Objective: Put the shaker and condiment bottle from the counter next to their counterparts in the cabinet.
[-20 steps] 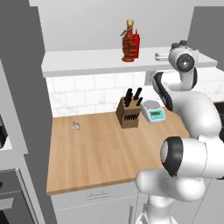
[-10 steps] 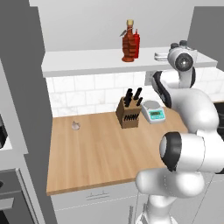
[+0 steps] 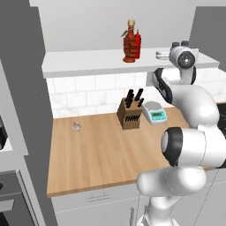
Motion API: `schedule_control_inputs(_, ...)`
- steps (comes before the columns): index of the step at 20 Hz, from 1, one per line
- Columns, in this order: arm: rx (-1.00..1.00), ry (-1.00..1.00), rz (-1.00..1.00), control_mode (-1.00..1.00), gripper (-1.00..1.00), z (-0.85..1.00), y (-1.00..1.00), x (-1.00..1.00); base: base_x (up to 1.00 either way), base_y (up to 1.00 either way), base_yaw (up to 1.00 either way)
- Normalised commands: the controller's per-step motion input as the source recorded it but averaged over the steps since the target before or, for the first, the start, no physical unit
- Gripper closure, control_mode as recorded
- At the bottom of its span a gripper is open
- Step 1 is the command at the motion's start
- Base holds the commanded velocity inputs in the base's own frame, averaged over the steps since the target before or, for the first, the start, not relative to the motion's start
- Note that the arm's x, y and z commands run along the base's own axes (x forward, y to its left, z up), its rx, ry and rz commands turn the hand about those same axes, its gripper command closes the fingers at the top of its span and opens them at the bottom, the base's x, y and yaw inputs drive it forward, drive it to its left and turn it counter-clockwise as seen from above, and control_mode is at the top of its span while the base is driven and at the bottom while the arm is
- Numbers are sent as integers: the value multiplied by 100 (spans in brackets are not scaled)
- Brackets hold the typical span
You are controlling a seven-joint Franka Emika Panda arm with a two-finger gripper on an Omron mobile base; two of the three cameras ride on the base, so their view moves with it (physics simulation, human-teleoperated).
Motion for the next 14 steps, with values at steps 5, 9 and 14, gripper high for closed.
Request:
schedule_control_inputs(5,0,0,3,-100,-100,-33,-11,7,0,0,0)
schedule_control_inputs(9,0,-2,2,-100,-100,4,0,-9,0,0,0)
schedule_control_inputs(14,0,-6,3,-100,-100,23,16,-44,0,0,0)
